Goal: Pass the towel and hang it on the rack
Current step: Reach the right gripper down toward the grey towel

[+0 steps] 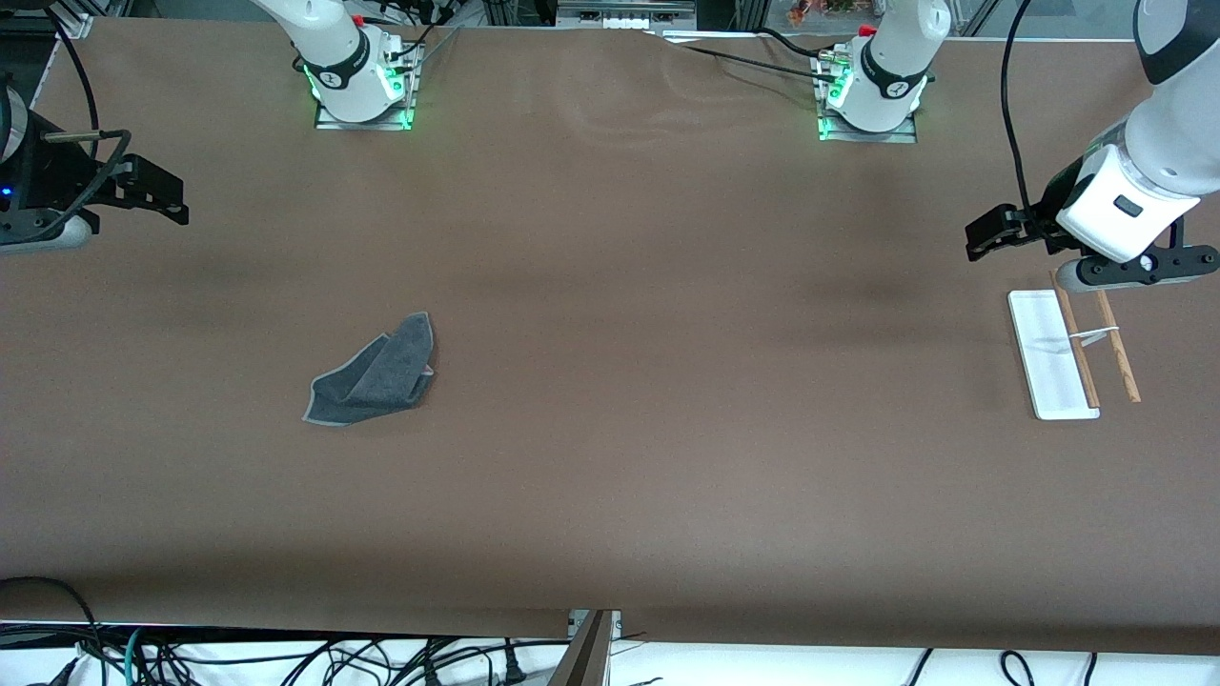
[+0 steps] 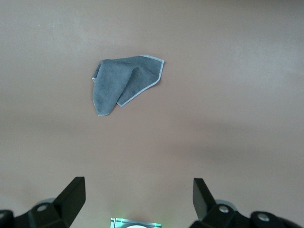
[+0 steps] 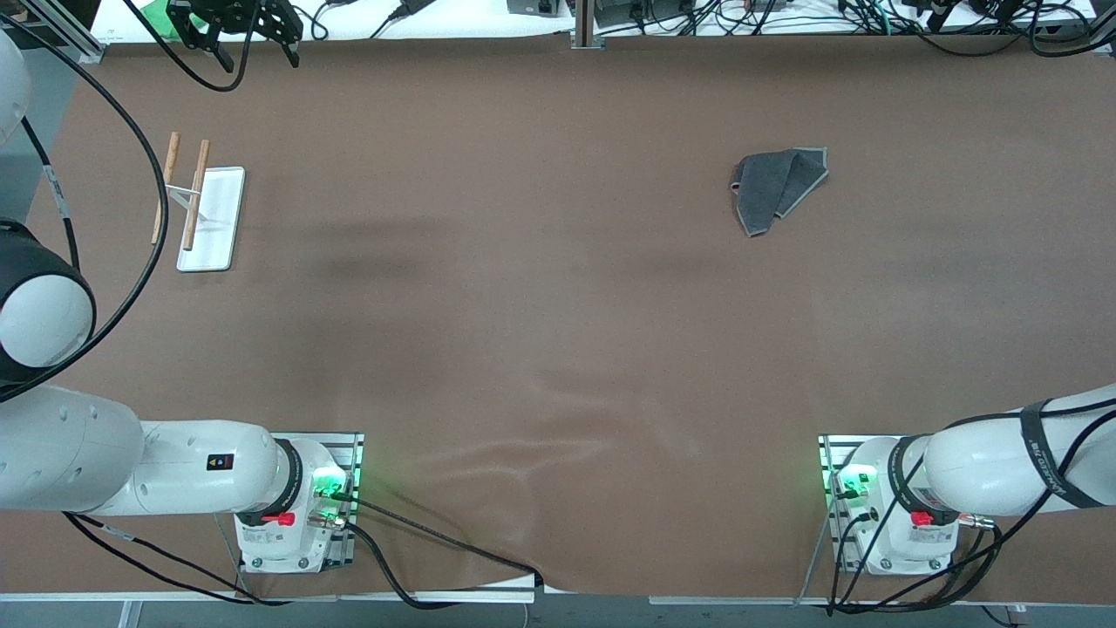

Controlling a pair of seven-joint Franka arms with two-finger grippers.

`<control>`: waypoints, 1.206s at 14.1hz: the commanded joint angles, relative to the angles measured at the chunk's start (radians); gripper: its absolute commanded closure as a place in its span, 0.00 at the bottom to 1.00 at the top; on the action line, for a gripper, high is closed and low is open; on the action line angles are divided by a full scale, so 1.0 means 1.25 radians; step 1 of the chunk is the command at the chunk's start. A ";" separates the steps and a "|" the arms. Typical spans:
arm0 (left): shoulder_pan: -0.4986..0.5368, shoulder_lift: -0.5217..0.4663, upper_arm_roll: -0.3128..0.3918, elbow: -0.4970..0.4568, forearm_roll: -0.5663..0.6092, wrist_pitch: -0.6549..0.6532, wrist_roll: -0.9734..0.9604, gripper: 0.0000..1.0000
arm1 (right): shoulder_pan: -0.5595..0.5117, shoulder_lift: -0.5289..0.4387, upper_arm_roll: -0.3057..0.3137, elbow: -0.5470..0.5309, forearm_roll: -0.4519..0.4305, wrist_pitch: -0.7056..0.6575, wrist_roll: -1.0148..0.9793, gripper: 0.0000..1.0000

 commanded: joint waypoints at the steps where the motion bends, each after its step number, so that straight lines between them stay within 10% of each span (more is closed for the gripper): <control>1: 0.001 -0.003 -0.002 0.017 0.013 -0.039 -0.009 0.00 | -0.001 -0.005 0.000 -0.001 0.008 -0.005 0.017 0.00; 17: 0.008 -0.008 0.006 0.038 -0.050 -0.065 -0.007 0.00 | 0.002 0.091 0.002 -0.010 -0.018 0.003 0.015 0.00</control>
